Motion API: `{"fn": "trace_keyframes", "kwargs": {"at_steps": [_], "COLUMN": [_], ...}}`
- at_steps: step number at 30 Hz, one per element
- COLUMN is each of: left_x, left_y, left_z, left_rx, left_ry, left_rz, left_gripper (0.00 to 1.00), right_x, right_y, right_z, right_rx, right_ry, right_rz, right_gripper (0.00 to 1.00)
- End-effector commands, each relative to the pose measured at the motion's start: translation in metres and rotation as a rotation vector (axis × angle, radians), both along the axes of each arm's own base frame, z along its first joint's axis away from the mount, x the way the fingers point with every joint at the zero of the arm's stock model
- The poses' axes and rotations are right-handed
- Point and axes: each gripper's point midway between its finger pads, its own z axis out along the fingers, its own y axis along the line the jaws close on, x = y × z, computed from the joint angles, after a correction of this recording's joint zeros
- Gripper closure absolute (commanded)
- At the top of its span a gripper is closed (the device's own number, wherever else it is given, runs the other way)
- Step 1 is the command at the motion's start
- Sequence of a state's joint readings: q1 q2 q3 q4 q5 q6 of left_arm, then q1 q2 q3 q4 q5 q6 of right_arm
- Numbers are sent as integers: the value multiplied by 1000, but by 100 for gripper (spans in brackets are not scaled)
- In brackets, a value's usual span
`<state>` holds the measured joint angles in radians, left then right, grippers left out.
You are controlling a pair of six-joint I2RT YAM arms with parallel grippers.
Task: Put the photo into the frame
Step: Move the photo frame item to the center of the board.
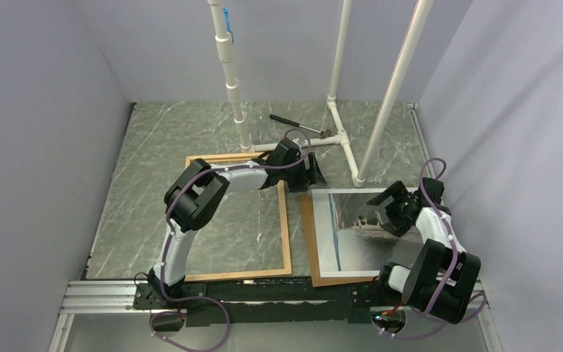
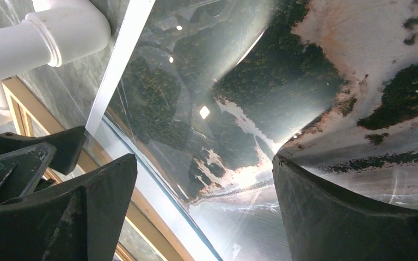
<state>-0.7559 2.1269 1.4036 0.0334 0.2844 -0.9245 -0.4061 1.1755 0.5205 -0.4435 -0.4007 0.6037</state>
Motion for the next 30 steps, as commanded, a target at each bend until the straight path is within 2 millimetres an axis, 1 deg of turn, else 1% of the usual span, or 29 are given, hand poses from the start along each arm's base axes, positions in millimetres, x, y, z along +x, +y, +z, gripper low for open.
{"fn": "trace_keyframes", "kwargs": {"at_steps": [1,3,5,8,13,18,21,24,30], "left_x": [-12,-17,-20,-22,-23,-29,-34,-36,-42], "left_y": [-5,-5,-6,-8,-6,-7,-2,2,4], "left_z": [-18,-16,-10,5,22,34,39,48,64], "left_rx": [-26,-53,-91,-154,-172,-194,-210,-215,-255], "left_ry": [32,44,45,38,5,-7,-16,-39,-67], "left_rz": [-70,-82,-92,-107,-127,-161,-158,-154,-163], "left_gripper": [15,17,19,24,27,31,31,32,32], "right_x": [-25,-24,-22,-20,-15,-10,-7,-5,-4], "right_y": [14,15,17,18,19,22,26,30,36], "right_z": [-16,-15,-12,-7,5,19,27,35,40], "right_rx": [50,57,64,68,64,73,82,93,113], "right_ry": [91,88,74,57,14,-39,-86,-132,-175], "right_rz": [30,38,48,61,80,105,121,140,173], "right_gripper": [4,4,4,4,4,4,4,4,4]}}
